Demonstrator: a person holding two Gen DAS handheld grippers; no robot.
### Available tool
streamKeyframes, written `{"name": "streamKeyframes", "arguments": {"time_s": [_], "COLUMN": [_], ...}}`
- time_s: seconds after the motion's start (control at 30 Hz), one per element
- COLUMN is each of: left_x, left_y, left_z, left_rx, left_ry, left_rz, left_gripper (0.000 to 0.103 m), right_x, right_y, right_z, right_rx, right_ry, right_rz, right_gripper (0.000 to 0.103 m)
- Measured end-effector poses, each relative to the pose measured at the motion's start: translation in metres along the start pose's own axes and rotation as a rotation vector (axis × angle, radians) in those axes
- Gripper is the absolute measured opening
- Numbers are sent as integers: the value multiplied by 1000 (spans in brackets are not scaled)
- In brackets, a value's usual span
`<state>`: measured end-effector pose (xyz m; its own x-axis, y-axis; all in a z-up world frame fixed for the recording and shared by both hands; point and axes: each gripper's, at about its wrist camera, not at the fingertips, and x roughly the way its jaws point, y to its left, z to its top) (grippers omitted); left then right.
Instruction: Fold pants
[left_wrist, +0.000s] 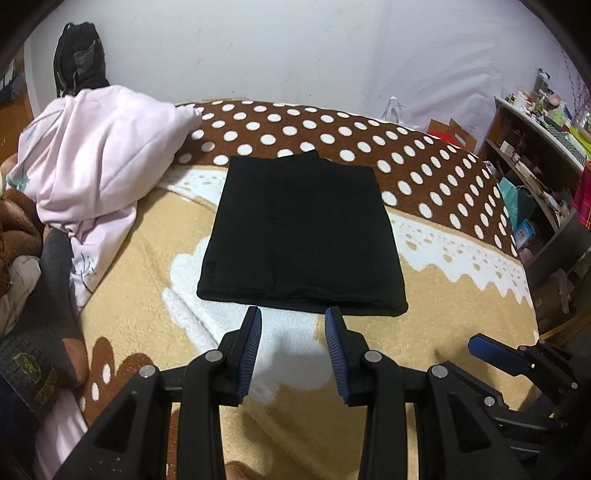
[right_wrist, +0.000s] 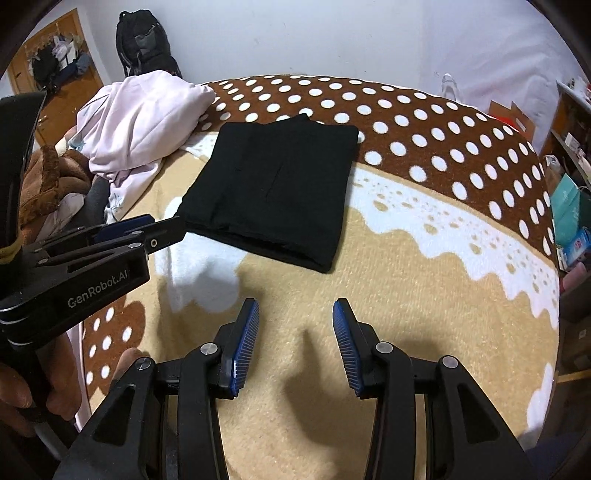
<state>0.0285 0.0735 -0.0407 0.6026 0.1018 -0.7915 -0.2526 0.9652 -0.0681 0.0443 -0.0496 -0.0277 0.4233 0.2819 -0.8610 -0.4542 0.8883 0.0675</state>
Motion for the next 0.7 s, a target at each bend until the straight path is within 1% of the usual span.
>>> {"name": "streamKeyframes", "arguments": {"time_s": [0.17, 0.3, 0.4, 0.53, 0.7], "left_x": [6, 7, 8, 8, 7], "left_y": [3, 5, 7, 5, 4], "left_z": [0, -1, 0, 0, 1], "left_rx": [-18, -13, -28, -22, -30], "left_ry": [9, 11, 14, 15, 14], "left_rz": [-9, 4, -5, -1, -14], "left_gripper": [38, 38, 38, 38, 38], "right_x": [3, 4, 4, 5, 5], "right_y": [-1, 0, 1, -1, -1], "right_z": [2, 2, 1, 1, 0], "right_rx": [-4, -7, -7, -1, -1], "right_ry": [1, 5, 9, 12, 13], "right_rz": [-8, -3, 4, 6, 3], "right_gripper": [43, 43, 43, 43, 43]}}
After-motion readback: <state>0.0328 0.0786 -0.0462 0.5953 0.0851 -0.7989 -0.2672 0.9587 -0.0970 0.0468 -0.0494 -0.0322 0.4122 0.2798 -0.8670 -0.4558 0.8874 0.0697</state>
